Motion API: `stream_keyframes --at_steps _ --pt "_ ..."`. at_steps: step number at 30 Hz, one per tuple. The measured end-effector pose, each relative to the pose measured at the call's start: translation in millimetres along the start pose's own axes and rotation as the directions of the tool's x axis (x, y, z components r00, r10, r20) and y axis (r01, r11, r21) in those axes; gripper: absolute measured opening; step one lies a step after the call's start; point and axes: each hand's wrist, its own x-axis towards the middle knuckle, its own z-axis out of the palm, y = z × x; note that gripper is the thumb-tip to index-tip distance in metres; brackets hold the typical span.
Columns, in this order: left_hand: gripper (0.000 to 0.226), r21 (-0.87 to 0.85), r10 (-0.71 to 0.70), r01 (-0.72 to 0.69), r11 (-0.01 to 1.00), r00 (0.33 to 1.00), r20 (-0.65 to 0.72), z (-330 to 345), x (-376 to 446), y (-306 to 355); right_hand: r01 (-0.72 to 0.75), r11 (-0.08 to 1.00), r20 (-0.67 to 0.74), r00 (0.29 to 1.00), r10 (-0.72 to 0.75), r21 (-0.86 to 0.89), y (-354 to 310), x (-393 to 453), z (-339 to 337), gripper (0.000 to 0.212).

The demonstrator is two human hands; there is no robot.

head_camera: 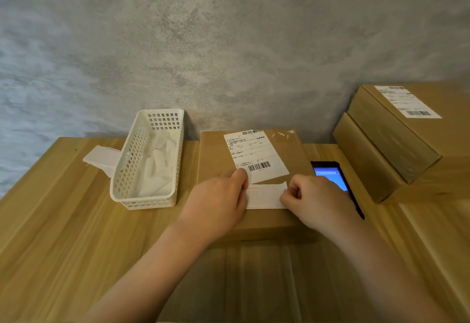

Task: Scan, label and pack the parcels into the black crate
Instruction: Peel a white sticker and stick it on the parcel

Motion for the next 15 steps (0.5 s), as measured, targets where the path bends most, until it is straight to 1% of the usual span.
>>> stream_keyframes --at_steps 3,5,8,10,11,12,13,14,15 --pt "0.010 0.064 0.005 -0.006 0.998 1.000 0.012 3 -1 1 -0.011 0.999 -0.015 1.000 0.010 -0.033 -3 0 2 0.024" --pt "0.009 0.070 0.007 -0.007 0.998 1.000 0.009 4 0 1 -0.019 0.997 -0.046 0.999 0.016 -0.073 -5 -1 3 0.027" --pt "0.010 0.026 -0.016 0.017 1.000 1.000 -0.016 5 0 -1 -0.052 0.988 -0.090 0.995 0.039 -0.146 -7 -5 5 0.033" --pt "0.008 -0.022 -0.032 0.030 0.999 0.998 -0.057 7 -2 -3 -0.057 0.990 -0.177 0.984 0.033 -0.133 -2 -8 10 0.028" --pt "0.010 -0.045 -0.026 0.023 0.999 0.997 -0.076 9 -5 -5 -0.011 0.996 -0.260 0.965 -0.014 -0.092 2 -9 13 0.021" --pt "0.015 -0.061 -0.006 0.001 0.998 0.996 -0.084 10 -8 -7 0.072 0.996 -0.340 0.937 -0.083 -0.045 8 -12 18 0.013" --pt "0.021 -0.071 0.030 -0.036 0.997 0.996 -0.078 11 -11 -9 0.166 0.986 -0.375 0.914 -0.155 -0.001 13 -13 22 0.012" --pt "0.027 -0.067 0.083 -0.087 0.994 0.994 -0.064 12 -14 -11 0.258 0.966 -0.357 0.905 -0.231 0.030 16 -15 27 0.021" --pt "0.032 -0.048 0.139 -0.141 0.989 0.989 -0.047 12 -17 -14 0.335 0.941 -0.303 0.902 -0.309 0.039 19 -18 31 0.030"
